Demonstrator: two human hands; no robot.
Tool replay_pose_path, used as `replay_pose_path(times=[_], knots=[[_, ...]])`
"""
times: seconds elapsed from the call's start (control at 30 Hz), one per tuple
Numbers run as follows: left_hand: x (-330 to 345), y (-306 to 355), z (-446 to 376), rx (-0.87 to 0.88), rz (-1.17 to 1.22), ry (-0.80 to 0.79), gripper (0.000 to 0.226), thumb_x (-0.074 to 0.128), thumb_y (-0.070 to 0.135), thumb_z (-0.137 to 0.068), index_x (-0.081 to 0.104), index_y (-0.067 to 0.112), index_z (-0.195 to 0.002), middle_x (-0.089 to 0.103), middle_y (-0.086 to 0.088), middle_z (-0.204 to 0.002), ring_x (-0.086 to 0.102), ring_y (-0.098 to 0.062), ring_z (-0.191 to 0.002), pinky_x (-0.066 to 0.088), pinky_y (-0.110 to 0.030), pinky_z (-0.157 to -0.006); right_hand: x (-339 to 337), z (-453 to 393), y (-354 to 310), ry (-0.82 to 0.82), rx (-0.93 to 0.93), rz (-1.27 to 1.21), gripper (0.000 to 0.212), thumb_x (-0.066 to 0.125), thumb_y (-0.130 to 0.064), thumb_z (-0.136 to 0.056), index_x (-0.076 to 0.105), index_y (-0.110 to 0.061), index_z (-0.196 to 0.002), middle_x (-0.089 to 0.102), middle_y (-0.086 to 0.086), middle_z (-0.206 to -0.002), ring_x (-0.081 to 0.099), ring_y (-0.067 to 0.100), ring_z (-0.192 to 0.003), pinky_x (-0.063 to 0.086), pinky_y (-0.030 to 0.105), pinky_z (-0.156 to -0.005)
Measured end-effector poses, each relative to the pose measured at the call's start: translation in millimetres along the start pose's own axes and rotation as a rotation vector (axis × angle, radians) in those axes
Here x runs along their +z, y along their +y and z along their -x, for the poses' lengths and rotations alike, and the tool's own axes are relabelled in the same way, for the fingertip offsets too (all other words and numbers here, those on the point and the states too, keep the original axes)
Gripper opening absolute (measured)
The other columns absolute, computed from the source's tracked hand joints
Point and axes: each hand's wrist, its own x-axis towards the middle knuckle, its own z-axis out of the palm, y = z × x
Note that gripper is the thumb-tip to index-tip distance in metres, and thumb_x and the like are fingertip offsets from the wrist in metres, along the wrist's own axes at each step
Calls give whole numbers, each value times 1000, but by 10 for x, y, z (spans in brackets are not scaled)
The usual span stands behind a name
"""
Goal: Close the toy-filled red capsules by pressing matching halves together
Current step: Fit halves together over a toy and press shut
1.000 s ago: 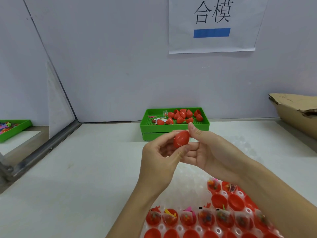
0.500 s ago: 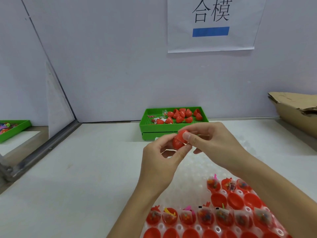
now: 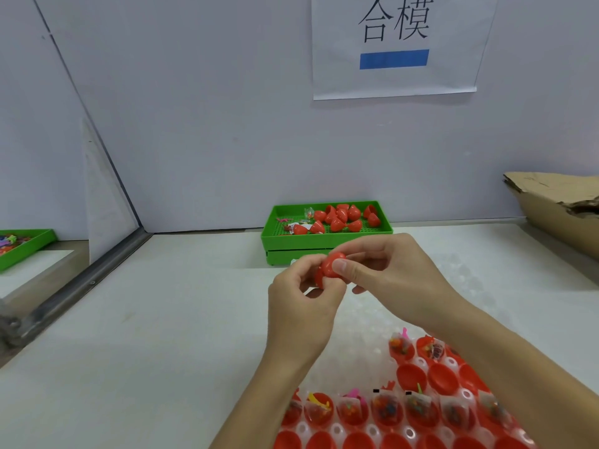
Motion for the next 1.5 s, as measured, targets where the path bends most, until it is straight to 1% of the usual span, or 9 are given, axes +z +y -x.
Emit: replay_pose_path(times=[0.13, 0.3, 0.53, 0.67, 0.83, 1.07, 1.2, 1.33, 1.5], knots=[[-2, -10, 6, 19, -25, 7, 18, 65, 13, -89, 77, 22, -99, 75, 4, -84, 71, -21, -84, 61, -40, -76, 17, 2, 3, 11, -23, 2, 8, 76, -14, -87, 79, -17, -93, 77, -2, -80, 74, 13, -74, 60, 22, -67], [2, 13, 0, 1, 16, -18, 23, 64, 14, -95, 75, 31, -106, 77, 9, -90, 72, -15, -90, 61, -30, -82, 1, 4, 6, 44, -47, 28, 9, 77, -18, -86, 80, -22, -93, 77, -10, -81, 73, 6, -77, 58, 17, -70], [-78, 68, -26, -48, 282, -236, 34, 62, 4, -93, 69, 22, -120, 75, 0, -112, 69, -17, -110, 54, -27, -94, -26, -1, -19, 76, -85, -19, 15, 76, -18, -87, 78, -33, -87, 77, -14, -80, 73, 4, -77, 55, 14, -67], [-98, 65, -31, -6, 204, -229, 37, 66, 4, -92, 68, 29, -119, 75, 3, -109, 69, -14, -108, 55, -26, -92, -30, 0, -38, 80, -83, -37, 17, 75, -17, -88, 78, -33, -87, 77, -13, -80, 73, 5, -77, 55, 14, -67], [-90, 73, -34, 0, 170, -159, 34, 71, 23, -81, 70, 33, -113, 76, 7, -105, 72, -14, -101, 58, -29, -89, -40, 3, -64, 82, -83, -47, 15, 75, -19, -87, 78, -34, -86, 77, -13, -79, 72, 4, -73, 54, 13, -64], [-76, 71, -30, 12, 85, -102, 41, 72, 5, -86, 69, 40, -106, 77, 8, -92, 73, -11, -86, 55, -16, -76, -65, 7, -70, 56, -70, -42, 14, 78, -21, -83, 78, -34, -88, 78, -12, -82, 74, 8, -78, 58, 18, -70], [-58, 83, -29, -17, 133, -105, 43, 73, 6, -84, 64, 24, -122, 77, 14, -95, 73, -7, -92, 55, -15, -79, -49, 6, -68, 60, -54, -89, 14, 77, -18, -83, 78, -31, -89, 78, -12, -82, 74, 7, -79, 57, 15, -68], [-54, 79, -27, -22, 166, -80, 28, 75, 6, -80, 65, 19, -103, 78, 8, -89, 74, -9, -87, 55, -16, -75, -36, 10, -87, 59, -53, -105, 20, 76, -15, -84, 75, -35, -85, 77, -16, -79, 74, 3, -76, 55, 12, -64], [-44, 101, -22, -34, 192, -50, 26, 75, 2, -80, 68, 20, -97, 78, 6, -85, 75, -10, -84, 55, -14, -72, -53, 16, -105, 68, -49, -85, 15, 78, -23, -79, 76, -36, -86, 77, -16, -79, 73, 2, -74, 54, 11, -64]])
